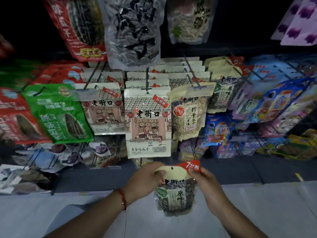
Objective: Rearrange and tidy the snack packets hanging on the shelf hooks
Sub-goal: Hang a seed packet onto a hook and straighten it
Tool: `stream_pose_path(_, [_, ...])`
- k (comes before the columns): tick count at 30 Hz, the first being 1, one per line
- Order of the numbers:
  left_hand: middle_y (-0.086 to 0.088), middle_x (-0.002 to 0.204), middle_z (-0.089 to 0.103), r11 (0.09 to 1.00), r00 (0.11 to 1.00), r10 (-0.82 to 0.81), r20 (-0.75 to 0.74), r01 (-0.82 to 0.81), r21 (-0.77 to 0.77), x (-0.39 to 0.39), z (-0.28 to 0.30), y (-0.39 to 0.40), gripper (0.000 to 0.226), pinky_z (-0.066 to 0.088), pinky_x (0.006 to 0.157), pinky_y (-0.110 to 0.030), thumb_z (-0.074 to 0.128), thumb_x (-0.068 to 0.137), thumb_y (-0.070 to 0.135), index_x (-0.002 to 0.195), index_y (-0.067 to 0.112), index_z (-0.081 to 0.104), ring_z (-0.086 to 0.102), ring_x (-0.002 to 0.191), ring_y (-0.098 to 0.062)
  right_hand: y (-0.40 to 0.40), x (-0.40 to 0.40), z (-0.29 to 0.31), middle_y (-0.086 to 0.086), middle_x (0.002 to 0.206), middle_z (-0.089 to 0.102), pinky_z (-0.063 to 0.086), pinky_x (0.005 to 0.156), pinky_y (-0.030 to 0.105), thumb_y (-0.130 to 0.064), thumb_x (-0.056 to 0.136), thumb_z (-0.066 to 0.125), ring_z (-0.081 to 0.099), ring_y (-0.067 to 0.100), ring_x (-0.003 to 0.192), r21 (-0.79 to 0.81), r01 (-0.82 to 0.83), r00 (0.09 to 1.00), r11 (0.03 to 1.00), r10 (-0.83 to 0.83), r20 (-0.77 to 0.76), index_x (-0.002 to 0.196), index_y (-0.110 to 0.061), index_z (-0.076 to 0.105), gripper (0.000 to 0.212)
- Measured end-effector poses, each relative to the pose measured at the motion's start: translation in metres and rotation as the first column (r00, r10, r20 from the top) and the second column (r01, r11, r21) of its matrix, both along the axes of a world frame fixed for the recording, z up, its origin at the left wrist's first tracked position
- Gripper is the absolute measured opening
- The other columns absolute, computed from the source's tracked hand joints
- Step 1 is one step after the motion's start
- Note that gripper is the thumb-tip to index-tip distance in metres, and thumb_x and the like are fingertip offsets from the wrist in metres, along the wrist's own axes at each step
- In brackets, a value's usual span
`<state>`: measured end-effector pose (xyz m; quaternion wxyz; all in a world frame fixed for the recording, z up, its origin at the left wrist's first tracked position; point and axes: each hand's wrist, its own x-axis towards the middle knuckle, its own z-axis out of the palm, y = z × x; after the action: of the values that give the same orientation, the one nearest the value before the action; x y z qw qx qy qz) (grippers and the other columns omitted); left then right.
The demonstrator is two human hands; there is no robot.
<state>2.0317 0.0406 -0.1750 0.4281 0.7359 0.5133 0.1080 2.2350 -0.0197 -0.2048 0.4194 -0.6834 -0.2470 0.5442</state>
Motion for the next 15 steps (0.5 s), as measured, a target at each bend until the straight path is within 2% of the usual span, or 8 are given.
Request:
stream_pose_path(2, [0.002,0.107,0.067,0.999,0.999,0.035,0.000,-0.035,-0.006,-0.004,0.009,-0.003,0.021,0.052,0.086,-0.037,0.050,0.100,0.027,0.114,0.020,0.064,0.063,0.095,-0.013,0.002,-0.002,0.010,0.000,0.103,0.074,0.046,0.074,0.033,-0.028,0.093,0.063,0.066,0.019,0.099,0.029,-0.052,0.999,0.998,0.052,-0.012,0.108,-0.016,0.069,0.020])
stream_pose_path(5, [0.002,0.099,0.070,0.993,0.993,0.121,0.013,-0.120,-0.018,-0.017,0.024,-0.012,0.020,0.057,0.078,-0.043,0.051,0.099,0.028,0.112,0.022,0.065,0.068,0.087,-0.016,0.005,-0.011,0.027,-0.001,0.096,0.076,0.048,0.075,0.031,-0.025,0.092,0.064,0.069,0.017,0.094,0.083,-0.135,0.990,0.987,0.138,-0.031,0.102,-0.016,0.070,0.014])
stream_pose_path(6, [0.003,0.097,0.070,0.988,0.988,0.156,0.013,-0.156,-0.005,-0.022,0.028,-0.015,0.019,0.057,0.077,-0.041,0.052,0.099,0.029,0.111,0.023,0.066,0.068,0.085,-0.014,0.005,-0.015,0.032,-0.001,0.095,0.076,0.049,0.078,0.032,-0.025,0.091,0.066,0.069,0.017,0.093,0.112,-0.168,0.984,0.979,0.172,-0.036,0.101,-0.016,0.071,0.014])
stream_pose_path(8, [0.008,0.089,0.067,0.974,0.974,0.223,0.037,-0.224,0.043,-0.032,0.039,-0.019,0.013,0.056,0.073,-0.029,0.054,0.098,0.031,0.101,0.026,0.066,0.064,0.077,-0.002,0.009,-0.026,0.044,-0.002,0.093,0.076,0.051,0.083,0.033,-0.027,0.087,0.070,0.071,0.015,0.091,0.184,-0.242,0.968,0.953,0.250,-0.022,0.101,-0.017,0.072,0.017])
stream_pose_path(10, [0.007,0.079,0.065,0.954,0.959,0.277,0.052,-0.281,0.100,-0.044,0.054,-0.023,0.012,0.049,0.062,-0.020,0.057,0.097,0.033,0.090,0.027,0.064,0.060,0.066,0.002,0.014,-0.041,0.056,-0.003,0.090,0.076,0.052,0.076,0.025,-0.029,0.085,0.072,0.071,0.010,0.086,0.232,-0.296,0.954,0.927,0.301,0.015,0.098,-0.017,0.073,0.018])
stream_pose_path(12, [0.003,0.080,0.068,0.935,0.944,0.322,0.070,-0.329,0.133,-0.059,0.064,-0.024,0.013,0.051,0.063,-0.028,0.058,0.096,0.035,0.091,0.025,0.065,0.065,0.071,-0.006,0.020,-0.060,0.069,-0.003,0.085,0.076,0.051,0.069,0.020,-0.031,0.083,0.074,0.071,0.010,0.081,0.267,-0.320,0.947,0.909,0.319,0.047,0.093,-0.017,0.073,0.017])
stream_pose_path(15, [-0.001,0.085,0.069,0.911,0.923,0.376,0.080,-0.384,0.149,-0.087,0.077,-0.020,0.012,0.051,0.065,-0.032,0.058,0.096,0.036,0.093,0.026,0.063,0.067,0.078,-0.018,0.030,-0.087,0.088,-0.004,0.085,0.076,0.051,0.070,0.023,-0.036,0.083,0.074,0.071,0.009,0.078,0.301,-0.385,0.923,0.873,0.362,0.133,0.091,-0.019,0.073,0.019])
